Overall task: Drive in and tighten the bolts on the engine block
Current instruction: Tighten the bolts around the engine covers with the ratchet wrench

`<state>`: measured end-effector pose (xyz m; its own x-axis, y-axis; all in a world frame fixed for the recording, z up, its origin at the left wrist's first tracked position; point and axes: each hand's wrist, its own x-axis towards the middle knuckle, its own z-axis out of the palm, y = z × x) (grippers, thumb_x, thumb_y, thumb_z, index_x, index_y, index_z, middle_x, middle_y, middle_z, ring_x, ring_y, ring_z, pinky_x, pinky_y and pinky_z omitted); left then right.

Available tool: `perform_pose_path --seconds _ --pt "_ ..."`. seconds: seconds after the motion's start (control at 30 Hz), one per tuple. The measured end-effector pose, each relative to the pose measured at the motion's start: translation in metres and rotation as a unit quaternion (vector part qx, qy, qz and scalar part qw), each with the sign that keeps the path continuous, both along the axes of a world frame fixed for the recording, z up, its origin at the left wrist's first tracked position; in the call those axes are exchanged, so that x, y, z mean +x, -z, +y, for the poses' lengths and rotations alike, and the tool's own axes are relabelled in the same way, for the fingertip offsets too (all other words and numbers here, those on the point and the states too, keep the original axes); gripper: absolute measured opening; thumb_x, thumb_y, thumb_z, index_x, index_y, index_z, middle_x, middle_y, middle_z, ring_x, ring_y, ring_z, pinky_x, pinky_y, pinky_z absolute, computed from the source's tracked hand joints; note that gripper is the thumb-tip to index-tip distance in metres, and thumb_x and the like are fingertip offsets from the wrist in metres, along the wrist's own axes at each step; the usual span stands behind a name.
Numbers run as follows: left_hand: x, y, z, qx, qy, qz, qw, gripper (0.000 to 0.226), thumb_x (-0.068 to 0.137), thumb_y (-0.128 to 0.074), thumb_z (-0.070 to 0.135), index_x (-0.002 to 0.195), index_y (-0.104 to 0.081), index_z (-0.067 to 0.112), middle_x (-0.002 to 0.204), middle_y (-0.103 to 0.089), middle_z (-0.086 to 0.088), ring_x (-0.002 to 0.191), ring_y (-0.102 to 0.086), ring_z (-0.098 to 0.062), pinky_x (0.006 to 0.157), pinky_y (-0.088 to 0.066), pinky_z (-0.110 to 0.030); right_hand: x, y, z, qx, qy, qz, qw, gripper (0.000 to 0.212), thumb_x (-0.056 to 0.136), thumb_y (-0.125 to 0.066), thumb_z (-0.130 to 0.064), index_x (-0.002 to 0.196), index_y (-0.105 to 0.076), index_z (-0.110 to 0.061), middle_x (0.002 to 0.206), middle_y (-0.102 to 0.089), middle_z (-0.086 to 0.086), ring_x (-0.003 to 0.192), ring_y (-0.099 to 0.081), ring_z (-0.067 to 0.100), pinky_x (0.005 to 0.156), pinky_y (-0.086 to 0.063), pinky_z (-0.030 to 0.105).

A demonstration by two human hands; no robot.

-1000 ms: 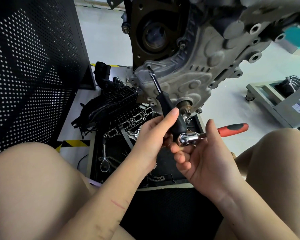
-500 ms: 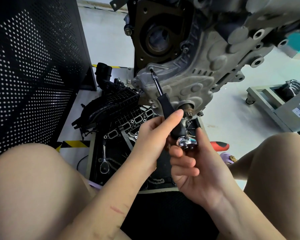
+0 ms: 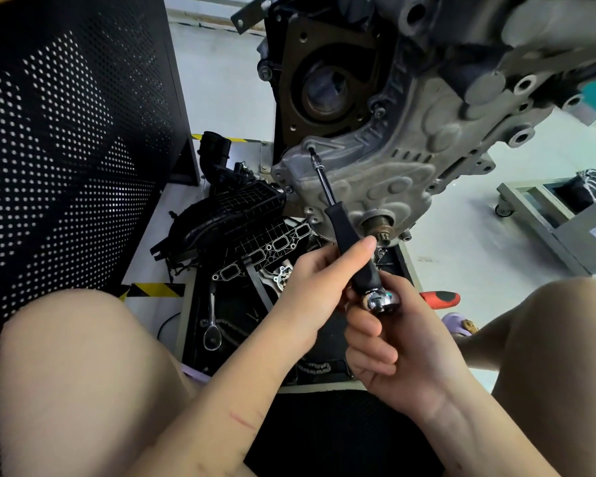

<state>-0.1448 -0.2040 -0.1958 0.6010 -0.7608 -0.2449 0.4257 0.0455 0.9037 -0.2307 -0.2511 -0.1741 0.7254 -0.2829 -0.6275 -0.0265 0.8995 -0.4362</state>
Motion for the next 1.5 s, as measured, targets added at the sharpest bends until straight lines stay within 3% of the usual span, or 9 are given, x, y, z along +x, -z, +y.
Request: perform_pose_path --seconds 0.07,0.23,0.4,0.5,0.73,1.07,1.3,1.5 --pt "0.001 -0.003 0.001 -0.006 0.003 0.0 1.0 0.03 0.06 -0.063 0.045 0.06 -0.055 0.016 0.046 -0.054 0.011 0.038 -0.043 0.0 0.041 -0.036 -0.01 0.001 0.0 0.001 0.009 0.0 -0.011 1.0 0.049 0.092 -0.036 -0.038 0.057 -0.052 -0.007 0.038 -0.034 0.0 0.02 -0.023 0.006 0.029 -0.013 0.007" --pt "0.003 -0.008 0.003 0.001 -0.008 -0.007 1.0 0.029 0.054 -0.061 0.047 0.048 -0.055 0.02 0.044 -0.053 0.01 0.036 -0.041 0.0 0.04 -0.035 -0.009 0.001 -0.003 0.005 0.042 0.009 -0.036 0.998 0.047 0.092 -0.036 -0.038 0.061 -0.052 -0.005 0.038 -0.035 0.001 0.021 -0.025 0.006 0.026 -0.015 0.008" --pt "0.006 -0.008 0.005 0.015 -0.012 -0.027 0.999 0.045 0.078 -0.062 0.036 0.036 -0.054 0.021 0.038 -0.047 0.011 0.034 -0.038 0.001 0.038 -0.033 -0.01 0.005 -0.005 0.012 0.069 0.034 -0.063 0.995 0.051 0.092 -0.035 -0.041 0.061 -0.051 -0.003 0.038 -0.036 0.002 0.02 -0.027 0.006 0.025 -0.016 0.008" --pt "0.009 -0.011 0.008 0.03 -0.004 -0.037 0.999 0.05 0.081 -0.062 0.034 0.033 -0.054 0.022 0.035 -0.045 0.011 0.032 -0.037 0.001 0.036 -0.032 -0.01 0.007 -0.003 0.017 0.094 0.056 -0.085 0.99 0.052 0.091 -0.036 -0.042 0.061 -0.052 -0.002 0.039 -0.036 0.002 0.02 -0.027 0.006 0.024 -0.016 0.009" --pt "0.017 -0.014 0.011 0.08 0.019 -0.103 0.991 0.048 0.079 -0.062 0.04 0.034 -0.056 0.026 0.034 -0.045 0.012 0.031 -0.037 0.002 0.036 -0.03 -0.009 0.012 0.002 0.025 0.127 0.062 -0.11 0.984 0.047 0.083 -0.04 -0.039 0.058 -0.054 -0.001 0.036 -0.036 0.001 0.018 -0.027 0.006 0.024 -0.014 0.011" --pt "0.014 -0.014 0.01 0.065 0.035 -0.085 0.994 0.045 0.08 -0.061 0.039 0.037 -0.058 0.025 0.04 -0.047 0.011 0.032 -0.036 0.001 0.036 -0.03 -0.01 0.007 0.006 0.019 0.124 0.053 -0.092 0.987 0.051 0.09 -0.037 -0.041 0.06 -0.054 -0.003 0.037 -0.035 0.0 0.019 -0.027 0.006 0.023 -0.015 0.011" --pt "0.012 -0.014 0.01 0.076 0.009 -0.099 0.992 0.044 0.077 -0.063 0.043 0.037 -0.057 0.026 0.038 -0.046 0.012 0.033 -0.037 0.001 0.037 -0.031 -0.009 0.009 0.001 0.02 0.095 0.05 -0.1 0.989 0.032 0.073 -0.045 -0.028 0.056 -0.054 -0.002 0.036 -0.036 0.001 0.019 -0.027 0.007 0.022 -0.016 0.01" --pt "0.014 -0.016 0.011 0.095 0.009 -0.096 0.991 0.044 0.075 -0.063 0.046 0.036 -0.057 0.026 0.035 -0.044 0.013 0.032 -0.037 0.001 0.037 -0.031 -0.008 0.01 0.001 0.023 0.103 0.053 -0.106 0.988 0.035 0.076 -0.043 -0.028 0.057 -0.055 -0.002 0.036 -0.038 0.002 0.019 -0.029 0.007 0.021 -0.017 0.011"
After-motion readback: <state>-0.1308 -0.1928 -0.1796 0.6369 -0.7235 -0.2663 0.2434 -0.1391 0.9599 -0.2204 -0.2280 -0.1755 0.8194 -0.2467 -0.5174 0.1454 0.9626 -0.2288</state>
